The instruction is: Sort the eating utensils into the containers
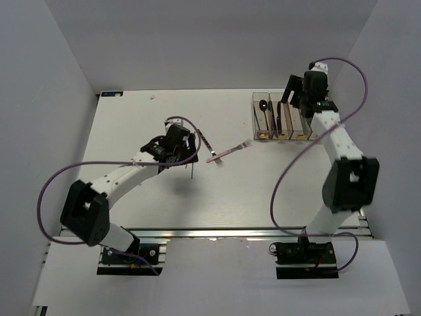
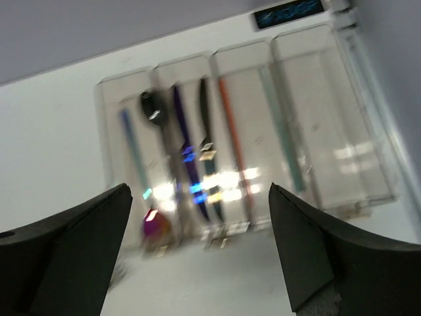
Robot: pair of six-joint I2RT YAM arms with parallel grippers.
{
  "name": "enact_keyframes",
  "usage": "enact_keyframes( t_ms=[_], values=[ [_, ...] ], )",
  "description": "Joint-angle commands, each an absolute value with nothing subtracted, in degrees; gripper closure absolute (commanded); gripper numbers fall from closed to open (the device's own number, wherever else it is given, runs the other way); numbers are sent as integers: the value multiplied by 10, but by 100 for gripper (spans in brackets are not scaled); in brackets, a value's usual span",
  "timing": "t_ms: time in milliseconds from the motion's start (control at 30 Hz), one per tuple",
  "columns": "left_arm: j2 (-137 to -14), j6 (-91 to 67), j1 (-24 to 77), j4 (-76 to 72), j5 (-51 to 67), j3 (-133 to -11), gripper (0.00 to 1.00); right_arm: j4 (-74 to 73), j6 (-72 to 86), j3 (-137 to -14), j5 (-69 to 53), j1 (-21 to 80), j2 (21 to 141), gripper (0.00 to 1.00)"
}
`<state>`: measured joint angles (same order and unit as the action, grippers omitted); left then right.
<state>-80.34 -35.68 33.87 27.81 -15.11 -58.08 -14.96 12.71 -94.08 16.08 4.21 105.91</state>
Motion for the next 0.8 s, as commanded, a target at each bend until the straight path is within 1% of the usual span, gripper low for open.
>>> enact_keyframes(
  t_ms=[0, 33, 67, 100, 133, 167, 267, 300, 333, 367, 433, 467, 633, 767],
  values=[
    [-875, -331, 331, 315, -175, -657, 16, -97, 183, -788, 53, 80, 891, 11],
    [-899, -328, 330, 329, -171, -680, 30, -64, 205, -746, 1, 81, 858, 11],
    [-920, -323, 328, 339, -164, -719, 33, -55, 215, -707, -25, 83, 803, 11],
    [-952, -310, 324, 348, -159, -735, 34, -48, 223, -645, -43, 88, 780, 11],
    [-965, -306, 321, 346, -156, -746, 34, -44, 228, -618, -67, 91, 758, 11],
    [-974, -296, 316, 343, -141, -765, 34, -40, 236, -594, -71, 96, 718, 11],
    [-1018, -268, 295, 336, -85, -792, 32, -26, 239, -519, -69, 124, 660, 11],
    [-1033, -258, 287, 343, -73, -816, 35, -28, 239, -506, -63, 133, 651, 11],
    [-1065, -254, 284, 348, -64, -827, 40, -32, 238, -491, -59, 134, 646, 11],
    [-1081, -248, 282, 359, -66, -838, 51, -37, 236, -486, -58, 134, 638, 11],
    [-1123, -245, 282, 368, -76, -869, 54, -47, 232, -474, -57, 134, 634, 11],
    [-1135, -243, 281, 372, -79, -878, 57, -49, 231, -470, -58, 135, 630, 11],
    [-1189, -238, 279, 395, -97, -932, 58, -53, 224, -457, -72, 140, 623, 11],
    [-1199, -238, 277, 390, -90, -932, 58, -56, 220, -454, -69, 143, 611, 11]
  ],
)
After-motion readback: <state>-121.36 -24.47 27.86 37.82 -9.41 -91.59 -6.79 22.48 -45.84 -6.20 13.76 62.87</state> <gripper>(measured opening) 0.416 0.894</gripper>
